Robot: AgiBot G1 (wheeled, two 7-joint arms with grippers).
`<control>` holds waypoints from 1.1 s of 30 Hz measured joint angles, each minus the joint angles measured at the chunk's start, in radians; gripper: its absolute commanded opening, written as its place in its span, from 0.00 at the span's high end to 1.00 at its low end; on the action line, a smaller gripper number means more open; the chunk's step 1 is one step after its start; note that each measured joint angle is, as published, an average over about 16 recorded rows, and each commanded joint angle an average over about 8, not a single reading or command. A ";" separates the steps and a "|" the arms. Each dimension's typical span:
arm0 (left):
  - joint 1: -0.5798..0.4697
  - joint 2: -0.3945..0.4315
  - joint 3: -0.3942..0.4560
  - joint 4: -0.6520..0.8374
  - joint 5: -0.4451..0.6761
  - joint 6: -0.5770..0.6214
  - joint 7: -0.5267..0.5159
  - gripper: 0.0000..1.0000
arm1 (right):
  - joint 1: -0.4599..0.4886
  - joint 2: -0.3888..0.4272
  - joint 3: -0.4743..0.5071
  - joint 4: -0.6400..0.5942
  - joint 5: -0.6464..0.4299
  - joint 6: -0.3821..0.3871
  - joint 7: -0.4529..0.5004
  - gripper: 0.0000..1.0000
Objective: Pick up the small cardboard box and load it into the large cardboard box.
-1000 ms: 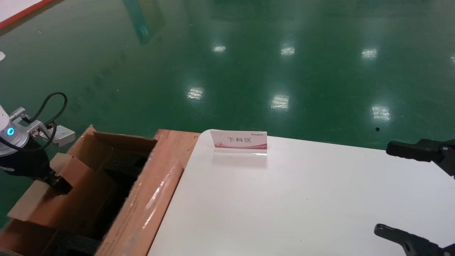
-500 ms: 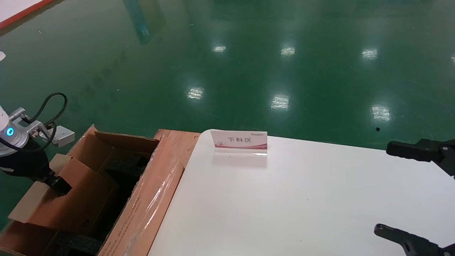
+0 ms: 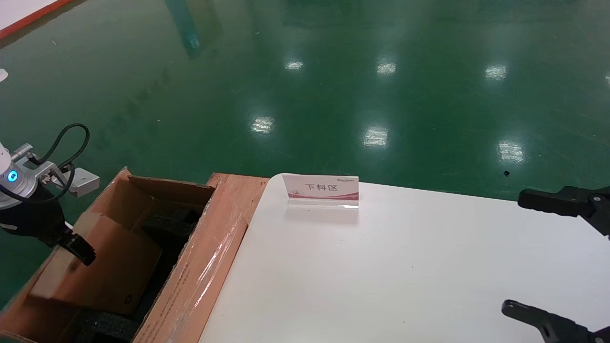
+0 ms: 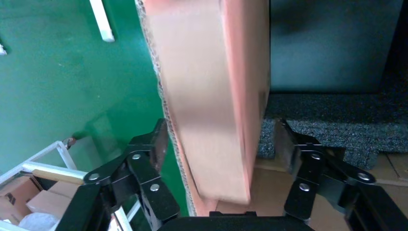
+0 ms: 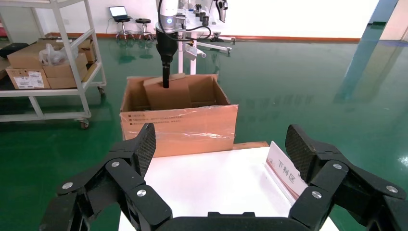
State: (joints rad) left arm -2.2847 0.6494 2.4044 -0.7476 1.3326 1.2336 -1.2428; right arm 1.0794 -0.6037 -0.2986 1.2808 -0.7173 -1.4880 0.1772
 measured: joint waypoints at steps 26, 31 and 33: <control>-0.105 -0.035 -0.050 -0.254 0.037 -0.131 0.114 0.00 | 0.001 0.000 -0.001 -0.001 0.000 0.000 -0.001 0.00; -0.156 -0.086 -0.092 -0.398 0.022 -0.200 0.194 0.00 | 0.001 0.000 -0.001 -0.001 0.000 0.000 -0.001 0.00; -0.173 -0.107 -0.109 -0.449 0.011 -0.226 0.228 0.00 | 0.001 0.000 -0.001 -0.001 0.000 0.000 -0.001 0.00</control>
State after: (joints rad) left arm -2.4573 0.5424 2.2956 -1.1965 1.3441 1.0075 -1.0149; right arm 1.0800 -0.6036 -0.2996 1.2799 -0.7168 -1.4882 0.1765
